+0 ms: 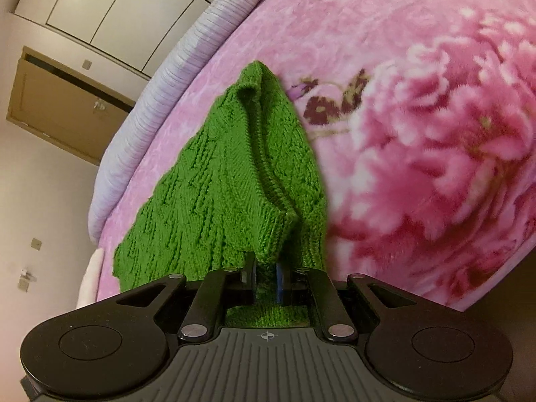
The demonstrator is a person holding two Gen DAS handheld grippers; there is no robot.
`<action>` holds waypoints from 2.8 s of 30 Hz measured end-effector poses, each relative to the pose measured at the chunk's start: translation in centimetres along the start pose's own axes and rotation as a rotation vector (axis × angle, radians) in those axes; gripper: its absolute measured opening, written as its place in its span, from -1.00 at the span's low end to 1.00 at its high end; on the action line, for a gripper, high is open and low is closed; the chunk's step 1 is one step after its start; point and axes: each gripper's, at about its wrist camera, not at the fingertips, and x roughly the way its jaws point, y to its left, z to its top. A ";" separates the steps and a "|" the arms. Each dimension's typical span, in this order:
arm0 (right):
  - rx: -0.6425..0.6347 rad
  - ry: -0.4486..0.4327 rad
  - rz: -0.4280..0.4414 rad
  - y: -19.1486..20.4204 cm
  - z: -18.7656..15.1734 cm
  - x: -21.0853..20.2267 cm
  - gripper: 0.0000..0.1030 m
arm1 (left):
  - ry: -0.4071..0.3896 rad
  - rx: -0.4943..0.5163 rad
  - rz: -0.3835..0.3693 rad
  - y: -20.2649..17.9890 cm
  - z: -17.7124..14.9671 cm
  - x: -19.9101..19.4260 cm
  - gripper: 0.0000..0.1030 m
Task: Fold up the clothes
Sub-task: 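Lay the folded hem down with both grippers and release it, then withdraw both grippers upward from the folded green vest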
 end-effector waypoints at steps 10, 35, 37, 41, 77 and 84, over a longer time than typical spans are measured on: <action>-0.388 -0.177 -0.173 6.3 -0.4 -3.3 -0.60 | -0.097 0.259 0.112 -3.8 1.1 -3.5 -0.80; -0.801 -0.235 -0.252 10.4 5.1 11.7 -0.59 | -0.123 0.382 0.129 -7.6 11.1 9.3 -0.79; -0.771 -0.203 -0.290 9.0 6.0 13.6 -0.59 | -0.113 0.392 0.151 -7.0 11.4 10.3 -0.79; -0.705 -0.196 -0.253 6.7 6.9 14.0 -0.59 | -0.095 0.412 0.193 -6.0 11.9 12.1 -0.80; -0.687 -0.369 -0.445 11.0 8.0 0.1 -0.39 | -0.128 0.414 0.237 -10.3 4.3 -1.2 -0.78; -0.617 -0.198 -0.320 13.7 -1.3 -4.1 -0.38 | -0.125 0.420 0.320 -10.8 0.8 -5.4 -0.58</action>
